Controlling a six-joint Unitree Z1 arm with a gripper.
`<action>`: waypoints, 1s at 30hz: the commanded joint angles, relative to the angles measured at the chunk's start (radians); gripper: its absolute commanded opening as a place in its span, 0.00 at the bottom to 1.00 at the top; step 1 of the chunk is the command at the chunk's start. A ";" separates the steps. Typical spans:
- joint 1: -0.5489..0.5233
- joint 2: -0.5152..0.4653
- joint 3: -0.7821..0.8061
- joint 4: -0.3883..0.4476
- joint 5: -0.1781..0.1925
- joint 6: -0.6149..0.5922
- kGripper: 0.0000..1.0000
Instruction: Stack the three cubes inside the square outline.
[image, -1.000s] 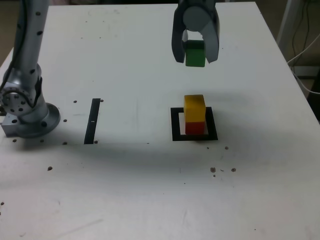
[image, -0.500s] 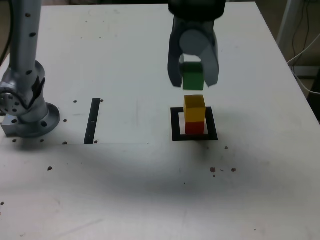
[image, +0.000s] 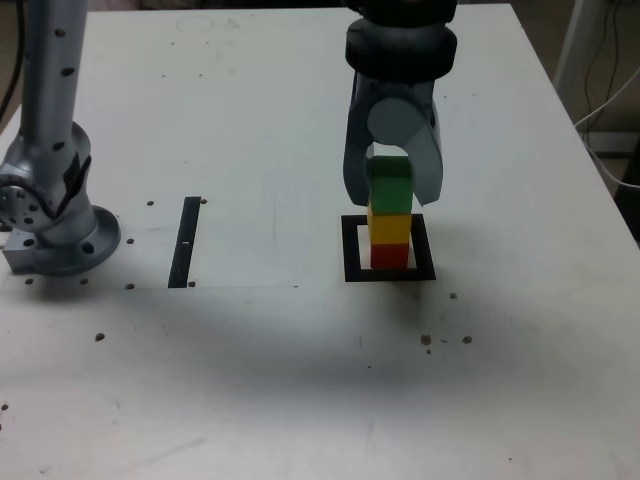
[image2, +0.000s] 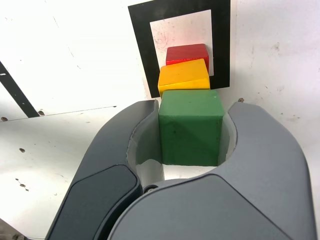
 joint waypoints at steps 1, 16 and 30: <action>0.002 0.006 0.007 -0.006 0.000 0.000 0.34; 0.024 -0.004 0.058 -0.031 0.003 0.010 1.00; 0.024 -0.118 0.119 -0.059 0.033 -0.001 1.00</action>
